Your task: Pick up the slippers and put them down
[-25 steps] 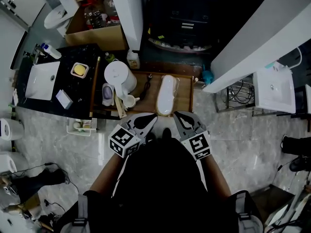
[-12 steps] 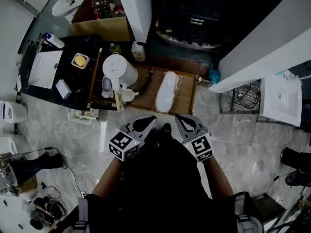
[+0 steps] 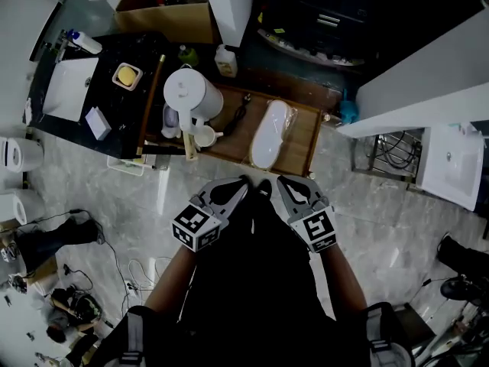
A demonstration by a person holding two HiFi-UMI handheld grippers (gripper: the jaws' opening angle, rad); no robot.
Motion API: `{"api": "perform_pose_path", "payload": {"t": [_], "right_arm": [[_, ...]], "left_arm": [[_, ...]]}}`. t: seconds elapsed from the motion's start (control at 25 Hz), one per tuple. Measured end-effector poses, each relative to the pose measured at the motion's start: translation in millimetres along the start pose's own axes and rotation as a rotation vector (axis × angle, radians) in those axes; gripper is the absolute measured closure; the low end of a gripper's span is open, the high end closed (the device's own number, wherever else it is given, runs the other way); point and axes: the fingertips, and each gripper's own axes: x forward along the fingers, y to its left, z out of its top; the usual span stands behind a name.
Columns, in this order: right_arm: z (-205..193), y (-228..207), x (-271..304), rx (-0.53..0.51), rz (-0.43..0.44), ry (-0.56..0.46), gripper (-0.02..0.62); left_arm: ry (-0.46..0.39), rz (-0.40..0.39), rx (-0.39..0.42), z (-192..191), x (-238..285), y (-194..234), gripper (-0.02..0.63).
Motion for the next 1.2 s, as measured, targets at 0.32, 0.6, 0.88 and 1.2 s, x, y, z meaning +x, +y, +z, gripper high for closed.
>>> {"api": "perform_pose_path", "payload": {"t": [0.32,0.6,0.88,1.2], "right_arm": [[-17,-2,15,0.041,0.011,0.032,0.586],[-34,-5,23,0.071,0.045,0.045,0.584],[-54,-11,33,0.1,0.043,0.081,0.584],[-68,-12,45,0.139,0.034,0.106,0.584]], "left_arm": [[0.043,-0.006,-0.028,-19,11,17,0.591],[0.089,-0.019,-0.043,-41,26,25,0.591],[0.115,-0.014,-0.086,-53,34,38,0.591],[0.148,-0.032,-0.09,-65,43,54,0.591]]}}
